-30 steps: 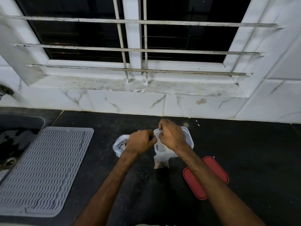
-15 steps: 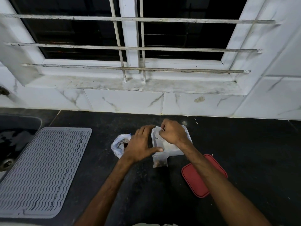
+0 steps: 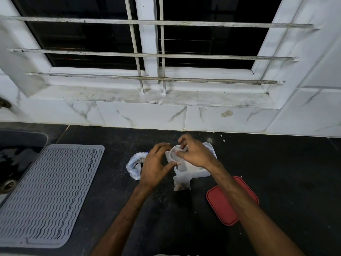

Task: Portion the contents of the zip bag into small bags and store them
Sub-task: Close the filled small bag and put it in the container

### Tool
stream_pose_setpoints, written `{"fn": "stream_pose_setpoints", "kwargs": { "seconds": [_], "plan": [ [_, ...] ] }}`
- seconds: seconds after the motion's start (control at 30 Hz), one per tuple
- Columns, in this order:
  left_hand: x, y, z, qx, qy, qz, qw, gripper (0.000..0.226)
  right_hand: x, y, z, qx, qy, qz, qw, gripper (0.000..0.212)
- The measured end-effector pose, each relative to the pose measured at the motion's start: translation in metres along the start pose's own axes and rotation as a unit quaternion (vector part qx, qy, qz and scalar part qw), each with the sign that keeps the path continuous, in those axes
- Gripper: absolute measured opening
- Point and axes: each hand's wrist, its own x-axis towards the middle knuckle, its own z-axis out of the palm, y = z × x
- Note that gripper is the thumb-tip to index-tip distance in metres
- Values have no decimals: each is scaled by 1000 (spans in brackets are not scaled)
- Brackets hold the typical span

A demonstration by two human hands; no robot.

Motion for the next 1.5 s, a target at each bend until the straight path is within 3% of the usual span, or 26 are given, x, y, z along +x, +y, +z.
{"fn": "stream_pose_setpoints", "kwargs": {
  "seconds": [0.07, 0.17, 0.3, 0.43, 0.53, 0.63, 0.7, 0.8, 0.9, 0.97, 1.17, 1.27, 1.37, 1.5],
  "plan": [
    [-2, -1, -2, -13, 0, -7, 1000, 63, -2, -1, -5, 26, -7, -33, 999, 43],
    [-3, 3, -1, -23, -2, -1, 1000, 60, -4, -3, -6, 12, -3, -55, 998, 31],
    [-2, 13, 2, -55, -8, -4, 998, 57, -5, -7, 4, -41, 55, -64, 996, 18],
    [-2, 23, 6, -54, -4, -39, 998, 57, -4, -12, 10, -91, 93, -77, 988, 19],
    [-3, 19, 7, -70, 13, -47, 996, 49, -8, -13, 8, -32, 78, -110, 990, 27],
    [-5, 13, 3, -94, 28, -48, 994, 43, -16, -11, 2, 8, 133, -157, 979, 19],
    [-7, 12, 2, -107, 30, -48, 993, 33, -17, -5, 3, -23, 103, -162, 981, 26],
    [-9, 6, 9, -124, 25, -47, 991, 18, -12, 10, 11, -36, -7, -112, 993, 27],
    [-13, -10, 18, -137, 46, -89, 985, 22, -2, 31, 10, -88, 86, -108, 986, 16],
    [-17, -19, 21, -128, 58, -118, 983, 21, 2, 43, 3, -65, 122, -79, 987, 13],
    [-18, -18, 29, -121, 36, -134, 983, 25, 19, 68, 9, -115, 58, 31, 991, 17],
    [-17, -16, 31, -119, 34, -131, 984, 33, 27, 57, 21, -148, -9, 8, 989, 31],
    [-14, -15, 29, -115, 33, -125, 985, 31, 35, 43, 33, -190, -98, 14, 977, 30],
    [-9, -17, 20, -109, 38, -124, 986, 41, 35, 44, 38, -315, -96, -8, 944, 25]
  ]
}}
